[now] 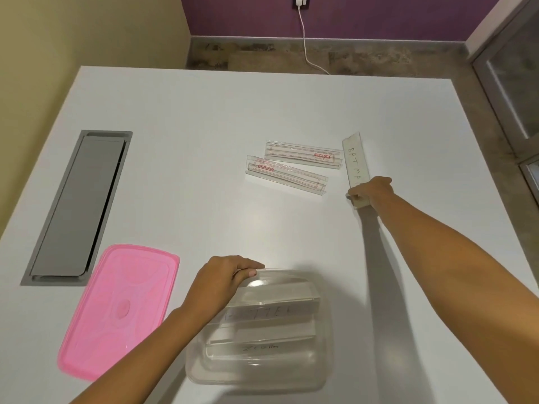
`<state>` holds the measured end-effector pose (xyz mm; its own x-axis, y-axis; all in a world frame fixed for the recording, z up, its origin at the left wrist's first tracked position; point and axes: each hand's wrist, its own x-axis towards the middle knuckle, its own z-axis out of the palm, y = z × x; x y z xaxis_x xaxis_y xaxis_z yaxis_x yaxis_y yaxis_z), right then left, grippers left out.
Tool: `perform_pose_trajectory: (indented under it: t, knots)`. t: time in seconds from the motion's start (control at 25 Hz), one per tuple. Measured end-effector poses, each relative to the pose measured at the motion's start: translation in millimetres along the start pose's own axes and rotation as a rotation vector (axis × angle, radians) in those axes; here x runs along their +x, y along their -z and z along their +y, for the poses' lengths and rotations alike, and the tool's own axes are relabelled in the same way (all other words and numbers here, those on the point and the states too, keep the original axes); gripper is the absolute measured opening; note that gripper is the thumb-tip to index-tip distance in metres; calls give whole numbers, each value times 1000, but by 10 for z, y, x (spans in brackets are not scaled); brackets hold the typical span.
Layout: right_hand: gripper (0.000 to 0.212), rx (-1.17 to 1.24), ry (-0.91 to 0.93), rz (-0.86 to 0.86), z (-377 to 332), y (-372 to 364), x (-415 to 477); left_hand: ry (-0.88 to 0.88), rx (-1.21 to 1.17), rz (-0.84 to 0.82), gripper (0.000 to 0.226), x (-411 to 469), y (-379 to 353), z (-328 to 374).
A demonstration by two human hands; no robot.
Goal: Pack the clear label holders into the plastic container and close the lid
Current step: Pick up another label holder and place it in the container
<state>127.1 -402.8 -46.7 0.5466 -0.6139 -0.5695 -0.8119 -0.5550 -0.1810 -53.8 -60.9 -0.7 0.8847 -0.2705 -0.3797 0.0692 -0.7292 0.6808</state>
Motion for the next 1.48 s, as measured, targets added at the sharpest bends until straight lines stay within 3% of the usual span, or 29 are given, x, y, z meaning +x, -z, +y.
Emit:
perform_pose_trajectory:
  t: [0.36,0.6,0.8,1.0,1.2,1.36,1.48]
  knots:
    - [80,-256,26,32,155,-2,-46,-15,11,16,20,-17,4,37]
    - [86,-178,-3,67,209,-1,25,-20,33,28,21,-13,-2,40]
    - [71,-100,33,185,360,-124,51,-23,30,23,21,-11,2,32]
    - [60,22,289,258,471,-71,-56,-20,35,25,21,-8,-11,11]
    - [79,351,503,166,700,28,-581,-85,38,50,26,-57,-47,11]
    - [74,346,717,142,877,55,-1181,-110,-46,190,39,-182,-30,37]
    - [73,410,804,34,982,-6,-1676,-114,-23,376,30,-293,18,31]
